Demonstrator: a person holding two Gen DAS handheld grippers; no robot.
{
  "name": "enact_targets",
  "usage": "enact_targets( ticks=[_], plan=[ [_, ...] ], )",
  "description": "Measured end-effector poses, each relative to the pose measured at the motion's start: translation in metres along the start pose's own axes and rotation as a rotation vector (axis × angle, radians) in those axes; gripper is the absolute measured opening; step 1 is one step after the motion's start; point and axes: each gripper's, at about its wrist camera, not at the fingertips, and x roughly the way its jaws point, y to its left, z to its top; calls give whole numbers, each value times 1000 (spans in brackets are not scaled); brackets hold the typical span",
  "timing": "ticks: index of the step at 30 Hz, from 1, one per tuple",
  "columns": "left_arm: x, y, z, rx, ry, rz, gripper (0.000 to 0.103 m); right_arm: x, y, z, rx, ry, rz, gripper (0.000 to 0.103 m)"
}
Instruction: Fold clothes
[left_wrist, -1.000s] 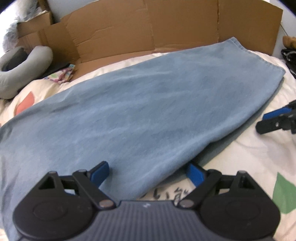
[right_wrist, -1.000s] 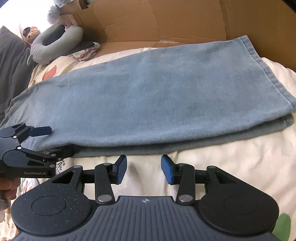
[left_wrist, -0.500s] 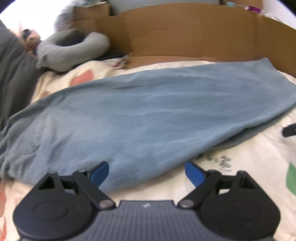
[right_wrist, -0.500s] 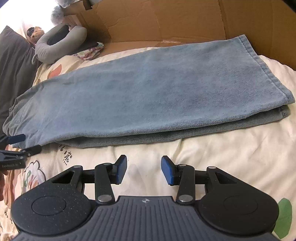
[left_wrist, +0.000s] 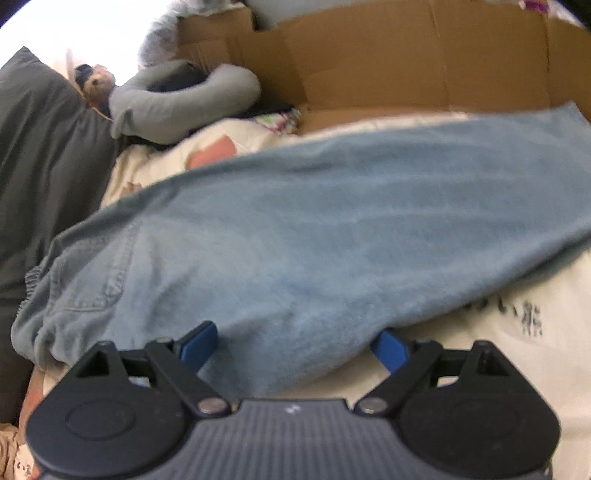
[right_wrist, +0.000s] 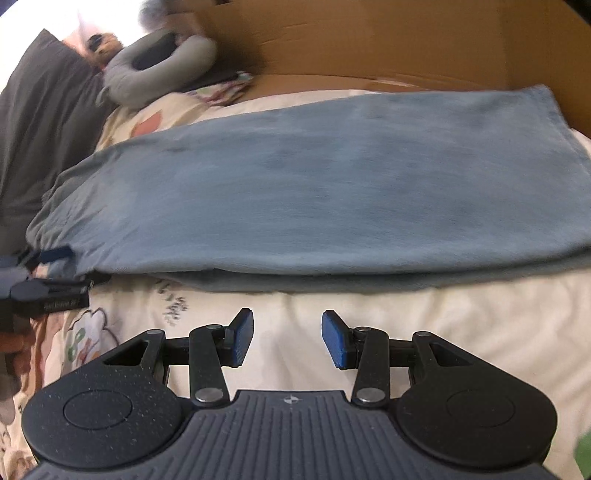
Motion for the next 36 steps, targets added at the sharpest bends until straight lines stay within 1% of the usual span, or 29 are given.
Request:
enact_targets(
  ticks=[2,6,11,18,20,22,23,26,29,31,36],
  plan=[
    [-2,6,4,-23,-20,2,91,6,13,7,-36,-1,21,48],
    [-2,17,9,-66,-28,-2,92,20,39,24,-91,1,53,48],
    [2,22,11,-84,-36,3,92,44,59,28,-98,25,52,48],
    [11,19,6,-58,-14,4,93,71,84,23,-78,34,47,49],
    [15,17,3,-47,0,10,92,72,92,19,-125,34,34,55],
    [20,12,-2,-12,21,32,92,72,98,16,-175,34,25,58],
    [20,10,-5,0,23,36,92,72,100,14,-191,34,23,59],
    [20,4,-16,37,30,50,93,70,97,13,-186,33,34,59],
    [17,7,-20,48,23,59,93,69,98,12,-196,35,35,59],
    [15,10,-21,51,22,73,93,68,98,12,-196,38,36,59],
    [0,18,-27,10,16,107,93,65,95,12,-171,49,47,59]
  ],
)
